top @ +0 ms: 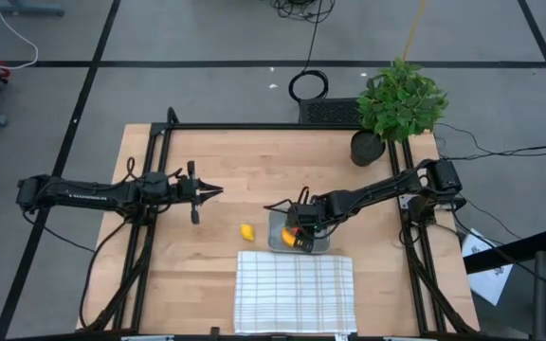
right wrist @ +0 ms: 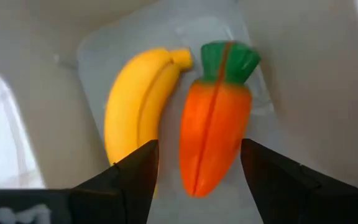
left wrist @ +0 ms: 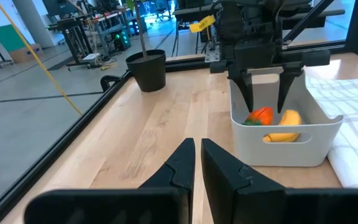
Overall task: Pick and placing Produce into tupperware
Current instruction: Put the orange carrot into the gray bin
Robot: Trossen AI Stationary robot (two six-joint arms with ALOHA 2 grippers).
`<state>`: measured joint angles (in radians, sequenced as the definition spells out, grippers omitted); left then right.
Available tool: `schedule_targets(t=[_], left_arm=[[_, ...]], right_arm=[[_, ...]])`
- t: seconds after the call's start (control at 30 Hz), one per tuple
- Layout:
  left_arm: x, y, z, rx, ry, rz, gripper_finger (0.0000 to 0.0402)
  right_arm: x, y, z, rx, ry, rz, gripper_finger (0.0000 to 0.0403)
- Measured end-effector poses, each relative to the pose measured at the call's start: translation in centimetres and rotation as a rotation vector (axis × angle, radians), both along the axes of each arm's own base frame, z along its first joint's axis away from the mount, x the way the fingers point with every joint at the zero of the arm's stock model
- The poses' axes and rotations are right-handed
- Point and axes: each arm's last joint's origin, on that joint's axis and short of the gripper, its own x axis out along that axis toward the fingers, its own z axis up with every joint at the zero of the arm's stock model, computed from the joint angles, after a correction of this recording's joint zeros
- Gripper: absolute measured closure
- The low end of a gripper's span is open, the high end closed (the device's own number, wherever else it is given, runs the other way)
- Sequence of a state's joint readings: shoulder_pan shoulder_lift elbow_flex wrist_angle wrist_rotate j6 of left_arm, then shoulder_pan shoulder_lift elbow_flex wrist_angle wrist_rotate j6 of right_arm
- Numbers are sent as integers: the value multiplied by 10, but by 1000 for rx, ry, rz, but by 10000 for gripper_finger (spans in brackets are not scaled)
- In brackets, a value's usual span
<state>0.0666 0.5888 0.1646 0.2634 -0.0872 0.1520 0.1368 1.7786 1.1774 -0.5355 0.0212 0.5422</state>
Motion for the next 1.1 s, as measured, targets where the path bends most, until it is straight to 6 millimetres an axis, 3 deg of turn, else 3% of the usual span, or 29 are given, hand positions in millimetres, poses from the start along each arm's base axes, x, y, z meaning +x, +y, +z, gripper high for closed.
schedule_targets(t=[0.63,1.1], left_arm=[[0,0,0,0,1,0,369],[0,0,0,6,2,-1,369]], right_arm=[[0,-1,-3,-71,1,18,186],[-10,-5,-21,-78,8,-13,186]])
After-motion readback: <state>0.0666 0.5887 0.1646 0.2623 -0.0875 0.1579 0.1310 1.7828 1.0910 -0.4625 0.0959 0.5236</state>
